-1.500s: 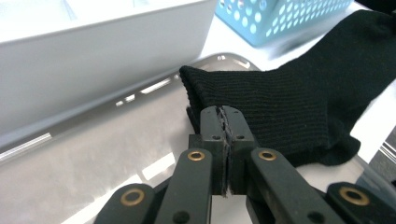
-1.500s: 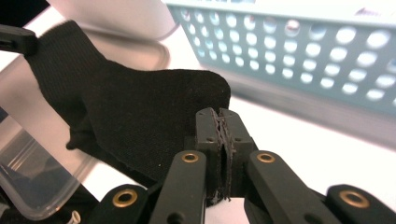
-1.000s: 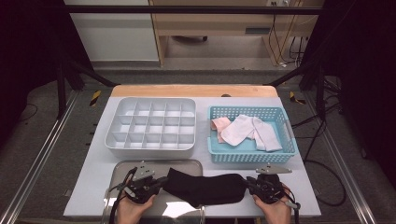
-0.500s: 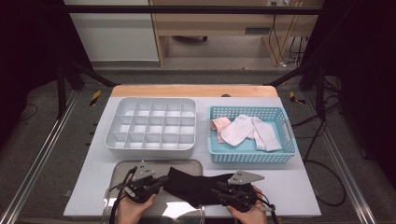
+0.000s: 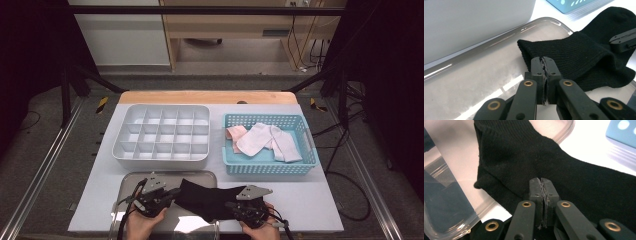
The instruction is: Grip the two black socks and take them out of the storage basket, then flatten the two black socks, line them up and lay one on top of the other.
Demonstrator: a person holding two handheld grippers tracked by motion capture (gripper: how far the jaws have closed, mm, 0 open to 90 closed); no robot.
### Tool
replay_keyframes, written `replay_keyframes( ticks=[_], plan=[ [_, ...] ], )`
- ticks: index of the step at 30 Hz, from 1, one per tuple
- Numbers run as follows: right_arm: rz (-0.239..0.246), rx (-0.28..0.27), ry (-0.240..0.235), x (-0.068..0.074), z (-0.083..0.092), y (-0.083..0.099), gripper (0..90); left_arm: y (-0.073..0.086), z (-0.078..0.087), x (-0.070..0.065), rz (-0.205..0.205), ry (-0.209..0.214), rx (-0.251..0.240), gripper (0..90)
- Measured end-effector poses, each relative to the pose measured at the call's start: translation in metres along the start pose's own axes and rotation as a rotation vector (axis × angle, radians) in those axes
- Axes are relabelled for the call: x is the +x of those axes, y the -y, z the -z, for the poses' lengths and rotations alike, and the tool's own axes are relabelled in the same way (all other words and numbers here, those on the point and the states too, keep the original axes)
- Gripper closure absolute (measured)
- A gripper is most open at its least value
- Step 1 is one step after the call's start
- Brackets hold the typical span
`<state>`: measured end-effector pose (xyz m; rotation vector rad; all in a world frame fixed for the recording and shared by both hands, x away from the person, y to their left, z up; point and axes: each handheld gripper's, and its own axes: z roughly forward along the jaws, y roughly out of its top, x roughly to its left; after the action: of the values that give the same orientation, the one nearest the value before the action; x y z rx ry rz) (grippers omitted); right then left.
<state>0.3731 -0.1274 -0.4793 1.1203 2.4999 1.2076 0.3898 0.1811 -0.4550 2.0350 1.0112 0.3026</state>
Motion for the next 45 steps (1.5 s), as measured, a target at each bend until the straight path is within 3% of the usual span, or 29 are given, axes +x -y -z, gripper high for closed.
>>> replay_keyframes(
  ticks=[4,9,14,15,19,20,22,23,26,27,30,32,33,37,43,45],
  plan=[
    [-0.023,-0.081,-0.041,-0.002,0.019,-0.006,89.0,-0.001,0.003,0.001,0.004,0.007,-0.007,87.5],
    [-0.035,-0.109,-0.094,-0.001,0.035,-0.006,89.2,-0.002,0.004,0.001,0.015,0.028,-0.014,87.5],
    [-0.046,-0.072,-0.119,0.000,0.033,-0.004,88.9,-0.001,0.002,0.001,0.010,0.035,0.016,87.4],
    [-0.045,-0.028,-0.123,-0.001,0.028,-0.003,88.4,0.001,-0.001,0.002,0.007,0.036,0.034,87.3],
    [-0.033,0.011,-0.092,-0.001,0.022,-0.001,84.4,0.001,-0.005,0.000,-0.003,0.034,0.063,87.0],
    [-0.033,0.006,-0.079,-0.001,0.022,0.000,78.6,0.001,-0.007,-0.001,-0.016,0.025,0.067,86.2],
    [-0.032,-0.005,-0.078,-0.002,0.023,0.000,77.8,0.001,-0.007,-0.002,-0.020,0.019,0.070,83.6],
    [-0.036,-0.052,-0.063,-0.005,0.028,0.000,72.2,0.002,-0.007,-0.002,-0.018,0.005,0.058,80.8],
    [-0.047,-0.090,-0.021,-0.010,0.036,0.001,70.7,0.003,-0.007,-0.001,-0.016,-0.009,0.052,69.4],
    [-0.067,-0.121,0.030,-0.017,0.045,0.003,68.4,0.005,-0.006,0.000,-0.004,-0.026,0.036,66.0],
    [-0.084,-0.122,0.142,-0.030,0.056,0.008,67.2,0.005,-0.006,0.001,0.002,-0.027,0.027,63.0],
    [-0.091,-0.118,0.167,-0.035,0.058,0.010,67.2,0.005,-0.006,0.001,0.003,-0.024,0.027,63.0],
    [-0.119,-0.113,0.201,-0.043,0.061,0.014,67.4,0.005,-0.007,0.000,0.009,-0.007,0.025,64.1],
    [-0.140,-0.079,0.197,-0.050,0.056,0.017,69.2,0.007,-0.014,-0.006,0.001,0.000,0.071,69.3],
    [-0.098,-0.035,0.199,-0.053,0.044,0.013,86.2,0.005,-0.014,-0.010,-0.020,-0.020,0.077,81.4],
    [-0.087,-0.055,0.205,-0.051,0.046,0.011,86.7,0.005,-0.013,-0.010,-0.024,-0.019,0.076,82.1]
  ],
)
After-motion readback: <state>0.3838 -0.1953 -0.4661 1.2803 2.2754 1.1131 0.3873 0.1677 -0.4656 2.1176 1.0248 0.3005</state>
